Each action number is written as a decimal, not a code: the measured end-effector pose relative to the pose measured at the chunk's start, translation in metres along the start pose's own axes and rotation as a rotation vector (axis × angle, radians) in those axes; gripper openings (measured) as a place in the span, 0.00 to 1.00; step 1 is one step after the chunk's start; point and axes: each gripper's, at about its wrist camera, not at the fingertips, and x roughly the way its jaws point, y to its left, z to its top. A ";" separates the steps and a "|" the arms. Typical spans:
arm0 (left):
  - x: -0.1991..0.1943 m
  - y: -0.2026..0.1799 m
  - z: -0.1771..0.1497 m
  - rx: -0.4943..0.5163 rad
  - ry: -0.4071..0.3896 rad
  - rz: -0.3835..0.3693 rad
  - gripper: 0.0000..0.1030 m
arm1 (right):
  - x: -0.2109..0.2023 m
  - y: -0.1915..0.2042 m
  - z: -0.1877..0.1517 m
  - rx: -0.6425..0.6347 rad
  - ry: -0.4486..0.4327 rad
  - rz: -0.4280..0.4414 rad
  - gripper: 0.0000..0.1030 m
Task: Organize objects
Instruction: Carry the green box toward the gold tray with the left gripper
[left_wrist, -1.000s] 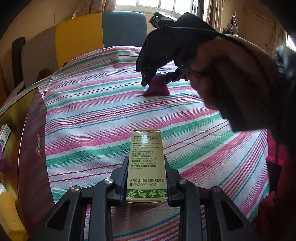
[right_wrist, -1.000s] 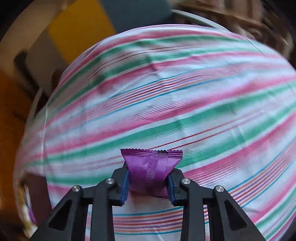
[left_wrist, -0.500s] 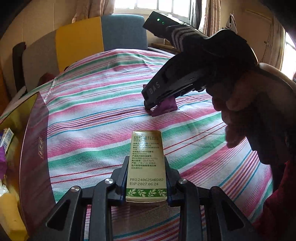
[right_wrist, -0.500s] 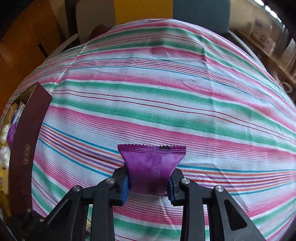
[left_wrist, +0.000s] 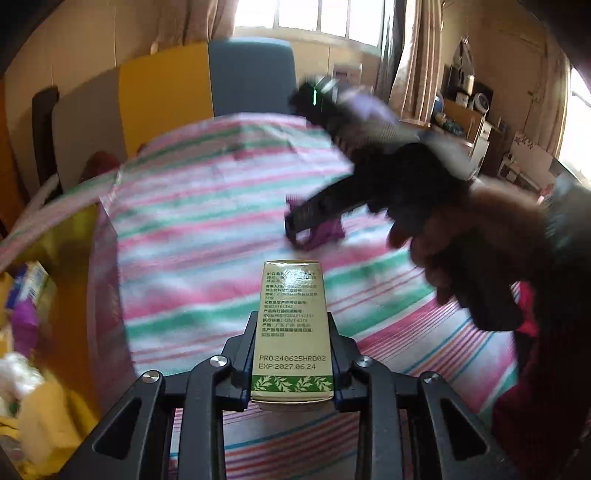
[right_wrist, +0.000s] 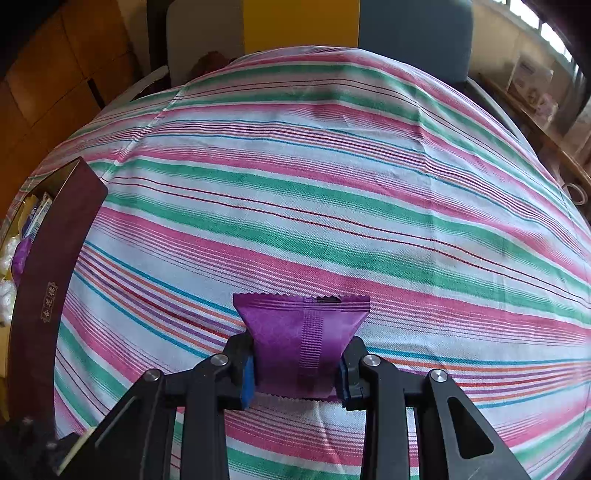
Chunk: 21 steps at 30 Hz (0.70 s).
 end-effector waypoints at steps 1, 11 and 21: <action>-0.008 0.000 0.004 -0.004 -0.012 -0.003 0.28 | -0.001 -0.001 -0.001 0.007 -0.001 0.009 0.33; -0.058 0.028 0.014 -0.065 -0.071 0.028 0.28 | -0.007 0.004 -0.007 -0.059 -0.030 -0.031 0.33; -0.078 0.065 0.005 -0.131 -0.080 0.084 0.29 | -0.010 0.002 -0.011 -0.063 -0.046 -0.040 0.33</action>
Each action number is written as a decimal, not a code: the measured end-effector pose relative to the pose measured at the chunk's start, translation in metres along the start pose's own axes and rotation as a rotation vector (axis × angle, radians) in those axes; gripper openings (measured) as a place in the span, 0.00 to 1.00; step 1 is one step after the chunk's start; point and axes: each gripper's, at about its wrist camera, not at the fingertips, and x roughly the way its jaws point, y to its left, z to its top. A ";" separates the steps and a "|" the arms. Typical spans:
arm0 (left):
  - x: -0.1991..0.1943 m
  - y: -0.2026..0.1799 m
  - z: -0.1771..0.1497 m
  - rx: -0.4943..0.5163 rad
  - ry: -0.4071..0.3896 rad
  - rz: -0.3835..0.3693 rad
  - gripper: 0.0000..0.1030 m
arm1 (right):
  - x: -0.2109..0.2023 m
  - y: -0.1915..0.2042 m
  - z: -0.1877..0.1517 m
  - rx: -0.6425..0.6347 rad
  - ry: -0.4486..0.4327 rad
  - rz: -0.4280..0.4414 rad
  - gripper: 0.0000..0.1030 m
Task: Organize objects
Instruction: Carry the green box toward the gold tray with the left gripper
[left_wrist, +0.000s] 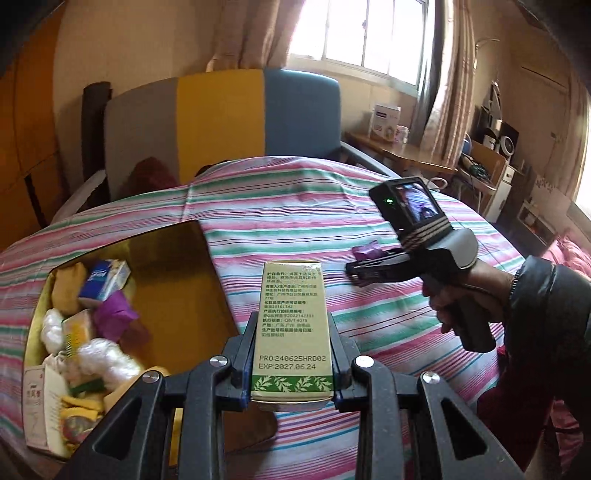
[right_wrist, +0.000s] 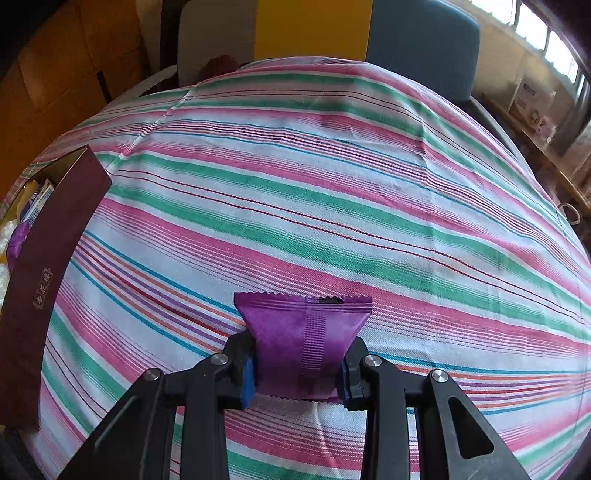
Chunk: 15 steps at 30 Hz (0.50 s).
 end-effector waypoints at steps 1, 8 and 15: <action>-0.001 0.004 -0.001 -0.007 0.001 0.005 0.29 | -0.001 0.000 0.000 -0.002 -0.001 -0.001 0.33; -0.003 0.023 -0.006 -0.045 0.014 0.029 0.28 | 0.002 0.002 0.001 -0.006 -0.005 -0.010 0.33; -0.004 0.055 -0.013 -0.127 0.048 0.012 0.29 | 0.003 0.004 0.002 -0.011 -0.006 -0.016 0.33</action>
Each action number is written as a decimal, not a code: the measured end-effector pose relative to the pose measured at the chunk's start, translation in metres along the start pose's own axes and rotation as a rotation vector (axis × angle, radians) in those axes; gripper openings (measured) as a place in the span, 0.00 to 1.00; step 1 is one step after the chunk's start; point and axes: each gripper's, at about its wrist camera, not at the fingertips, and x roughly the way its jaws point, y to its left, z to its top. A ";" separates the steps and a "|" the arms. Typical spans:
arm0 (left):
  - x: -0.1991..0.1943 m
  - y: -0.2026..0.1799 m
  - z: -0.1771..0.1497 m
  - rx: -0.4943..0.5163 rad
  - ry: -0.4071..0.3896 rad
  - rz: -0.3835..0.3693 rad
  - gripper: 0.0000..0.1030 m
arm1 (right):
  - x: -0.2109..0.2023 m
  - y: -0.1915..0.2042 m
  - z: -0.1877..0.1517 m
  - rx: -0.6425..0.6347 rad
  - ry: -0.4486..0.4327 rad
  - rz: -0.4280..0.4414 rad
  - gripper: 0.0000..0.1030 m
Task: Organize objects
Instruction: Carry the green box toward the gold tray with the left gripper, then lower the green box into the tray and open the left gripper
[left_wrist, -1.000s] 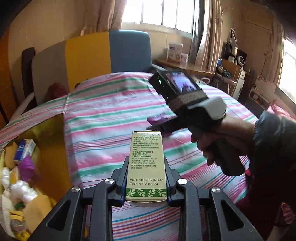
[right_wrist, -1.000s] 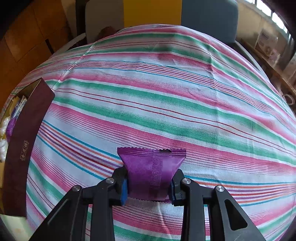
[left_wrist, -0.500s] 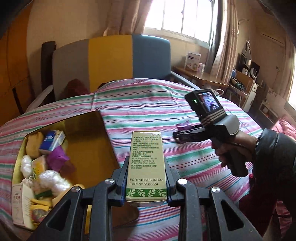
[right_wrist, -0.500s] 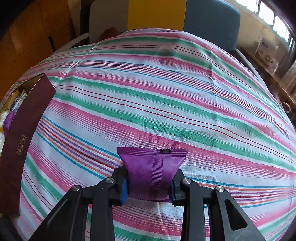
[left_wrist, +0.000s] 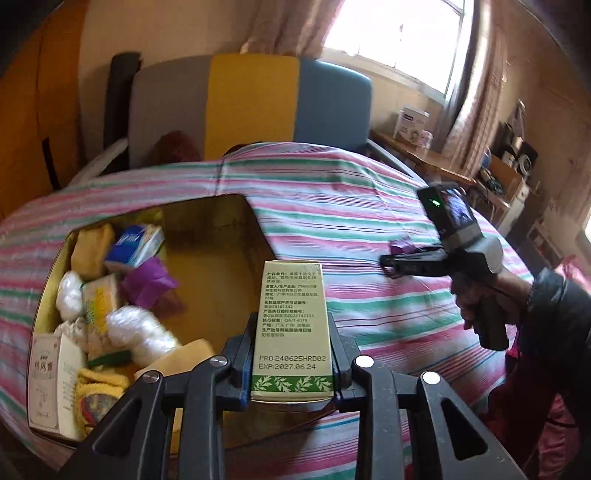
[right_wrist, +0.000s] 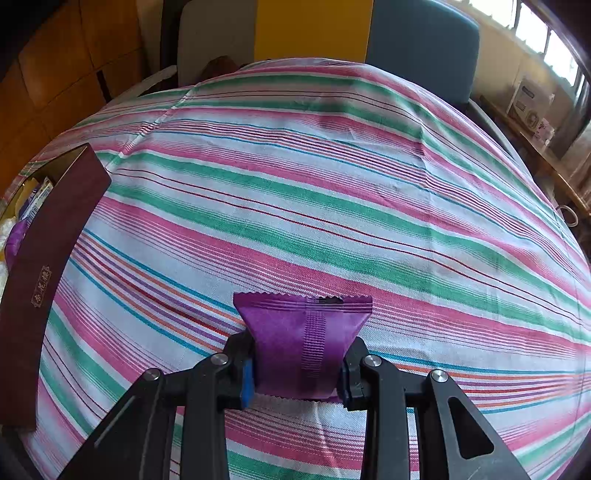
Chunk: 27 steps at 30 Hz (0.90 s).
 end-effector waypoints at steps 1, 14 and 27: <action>-0.001 0.013 0.001 -0.037 0.007 0.002 0.29 | 0.000 0.001 0.000 -0.003 0.001 -0.004 0.33; 0.033 0.109 0.055 -0.306 0.090 -0.057 0.29 | 0.003 0.008 0.004 -0.033 0.010 -0.035 0.32; 0.148 0.120 0.091 -0.329 0.242 0.076 0.31 | 0.005 0.009 0.007 -0.039 0.023 -0.038 0.33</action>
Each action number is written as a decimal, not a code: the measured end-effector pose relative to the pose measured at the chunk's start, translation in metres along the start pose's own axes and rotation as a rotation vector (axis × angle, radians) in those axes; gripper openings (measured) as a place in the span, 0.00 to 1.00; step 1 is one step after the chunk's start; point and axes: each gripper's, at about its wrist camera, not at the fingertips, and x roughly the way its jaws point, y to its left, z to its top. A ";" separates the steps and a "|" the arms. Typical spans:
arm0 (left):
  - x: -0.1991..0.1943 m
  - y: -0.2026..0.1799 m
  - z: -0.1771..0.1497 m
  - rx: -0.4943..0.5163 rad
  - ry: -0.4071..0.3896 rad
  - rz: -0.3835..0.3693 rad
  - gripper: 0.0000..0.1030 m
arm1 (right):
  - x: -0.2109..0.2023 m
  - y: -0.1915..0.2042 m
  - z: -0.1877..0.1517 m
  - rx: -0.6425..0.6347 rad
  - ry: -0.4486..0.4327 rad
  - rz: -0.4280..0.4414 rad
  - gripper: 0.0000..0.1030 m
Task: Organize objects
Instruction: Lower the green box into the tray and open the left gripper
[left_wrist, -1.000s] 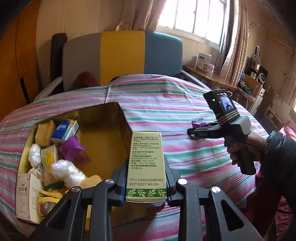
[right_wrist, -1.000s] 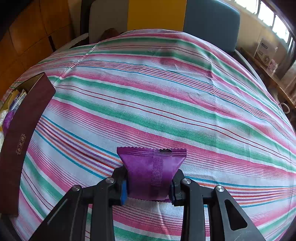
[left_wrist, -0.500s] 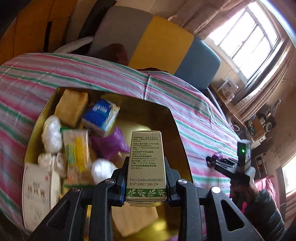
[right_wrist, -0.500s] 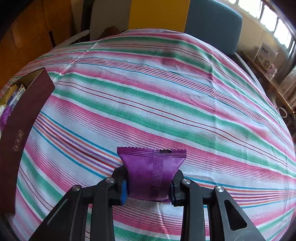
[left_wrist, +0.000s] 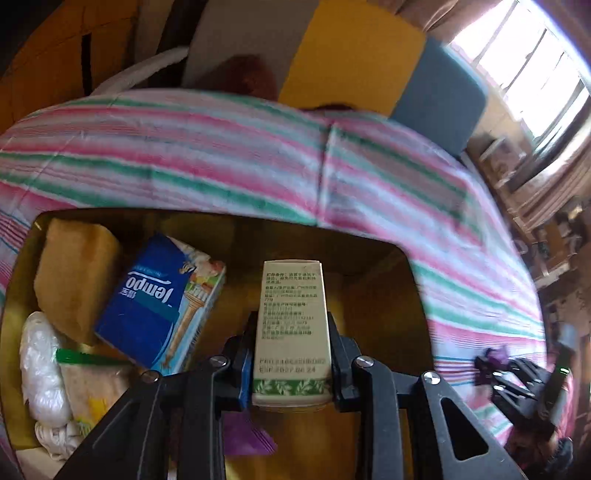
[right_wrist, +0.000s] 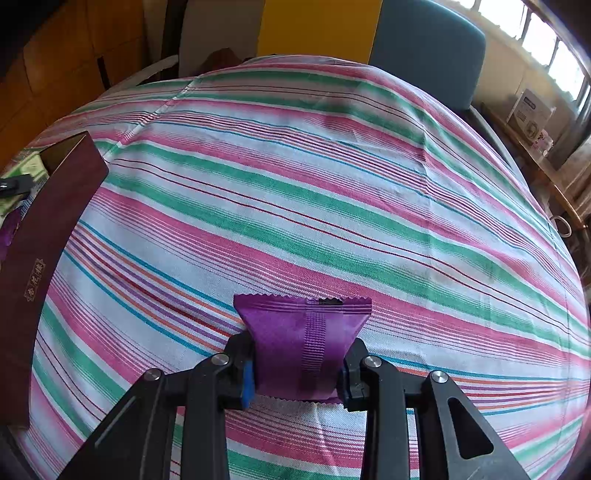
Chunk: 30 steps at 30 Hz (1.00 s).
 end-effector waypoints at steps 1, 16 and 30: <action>0.005 0.001 0.001 -0.007 0.016 0.001 0.33 | 0.000 0.000 0.000 0.001 0.000 0.000 0.33; -0.097 0.006 -0.053 0.141 -0.223 0.082 0.38 | -0.001 0.005 -0.001 -0.022 -0.009 -0.010 0.33; -0.148 0.031 -0.128 0.213 -0.312 0.187 0.39 | -0.002 0.010 -0.002 -0.016 -0.009 -0.058 0.32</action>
